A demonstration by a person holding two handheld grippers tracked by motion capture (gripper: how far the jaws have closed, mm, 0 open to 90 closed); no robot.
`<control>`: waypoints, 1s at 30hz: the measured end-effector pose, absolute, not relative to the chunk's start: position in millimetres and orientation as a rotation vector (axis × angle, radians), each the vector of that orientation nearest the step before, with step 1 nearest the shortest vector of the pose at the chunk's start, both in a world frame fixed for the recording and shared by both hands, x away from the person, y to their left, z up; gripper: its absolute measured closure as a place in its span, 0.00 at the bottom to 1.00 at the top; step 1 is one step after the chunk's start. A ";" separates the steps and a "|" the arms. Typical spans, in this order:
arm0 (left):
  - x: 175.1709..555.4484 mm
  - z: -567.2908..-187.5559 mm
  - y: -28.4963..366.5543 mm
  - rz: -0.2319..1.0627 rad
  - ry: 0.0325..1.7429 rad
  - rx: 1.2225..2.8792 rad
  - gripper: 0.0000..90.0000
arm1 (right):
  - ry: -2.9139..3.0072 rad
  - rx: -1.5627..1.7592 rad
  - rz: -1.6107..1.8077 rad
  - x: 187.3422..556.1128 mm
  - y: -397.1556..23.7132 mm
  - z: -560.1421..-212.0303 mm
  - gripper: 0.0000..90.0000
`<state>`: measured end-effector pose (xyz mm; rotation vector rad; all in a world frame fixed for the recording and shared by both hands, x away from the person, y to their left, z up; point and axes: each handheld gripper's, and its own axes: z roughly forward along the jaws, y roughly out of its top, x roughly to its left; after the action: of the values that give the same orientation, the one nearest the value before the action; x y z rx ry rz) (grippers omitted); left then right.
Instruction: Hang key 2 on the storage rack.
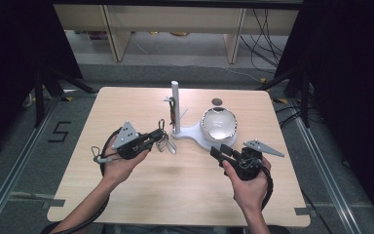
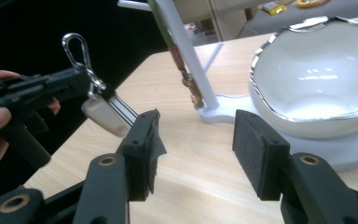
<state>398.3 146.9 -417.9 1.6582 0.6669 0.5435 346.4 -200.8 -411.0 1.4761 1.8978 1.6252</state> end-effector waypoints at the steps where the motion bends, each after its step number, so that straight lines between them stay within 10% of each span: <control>1: 399.0 -418.0 149.2 0.551 0.674 1.662 0.94 | 1.886 1.492 1.623 345.1 -202.2 -413.2 0.57; 30: 427.2 -421.1 185.0 0.677 0.772 1.633 0.94 | 1.841 1.538 1.608 339.5 -227.2 -430.3 0.58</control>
<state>427.2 185.0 -421.1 1.6326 0.7716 0.6775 339.5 -227.2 -430.3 1.5379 1.8414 1.6082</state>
